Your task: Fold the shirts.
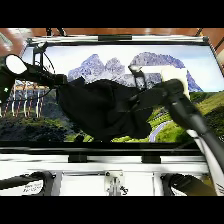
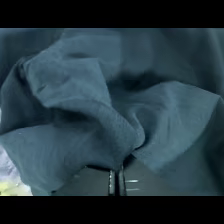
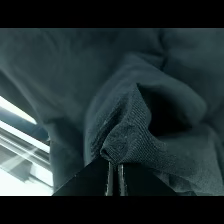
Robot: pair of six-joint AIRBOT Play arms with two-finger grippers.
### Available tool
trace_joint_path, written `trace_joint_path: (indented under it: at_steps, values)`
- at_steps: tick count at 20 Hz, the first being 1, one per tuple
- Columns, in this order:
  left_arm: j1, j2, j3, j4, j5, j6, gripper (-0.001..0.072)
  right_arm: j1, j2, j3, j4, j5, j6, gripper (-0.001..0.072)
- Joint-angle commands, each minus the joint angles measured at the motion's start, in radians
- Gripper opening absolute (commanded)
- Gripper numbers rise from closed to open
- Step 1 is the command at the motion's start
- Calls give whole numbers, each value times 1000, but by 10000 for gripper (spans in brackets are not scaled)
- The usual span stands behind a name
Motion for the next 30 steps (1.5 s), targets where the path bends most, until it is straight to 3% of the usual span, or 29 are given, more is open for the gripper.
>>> trace_joint_path:
  at_steps: [1,3,4,5,6,8,11,13,15,19,21,27,30]
  values:
    - [26,-65,-33,3,42,-95,67,34,-116,-69,37,187,95,82]
    - [20,-107,-33,-23,11,-101,84,33,-157,-69,61,237,113,113]
    - [19,-117,-33,-36,-1,-102,255,31,-158,-69,75,251,109,275]
    - [20,-118,-31,-42,-5,-102,581,23,-146,-59,76,247,85,517]
    - [28,-113,-16,-41,-16,-101,720,4,-129,-38,72,218,41,546]
    - [64,-109,64,-41,-105,-81,720,-73,-71,32,41,89,-31,546]
    - [120,-87,169,-41,-311,-63,720,-270,38,105,-84,-101,-53,546]
    - [111,-44,129,-43,-396,-64,720,-421,75,105,-109,-182,-87,547]
    - [51,29,-9,-65,-386,-64,720,-539,66,95,-107,-242,-145,547]
    - [-197,233,-426,-254,-123,-17,720,-663,-13,70,3,-259,-210,547]
    - [-365,285,-568,-267,33,-18,720,-673,-66,70,61,-258,-223,547]
    - [-624,218,-637,-288,391,-52,720,-665,-169,70,108,-269,-231,547]
    - [-656,161,-637,-347,441,-24,720,-665,-179,70,98,-268,-232,547]
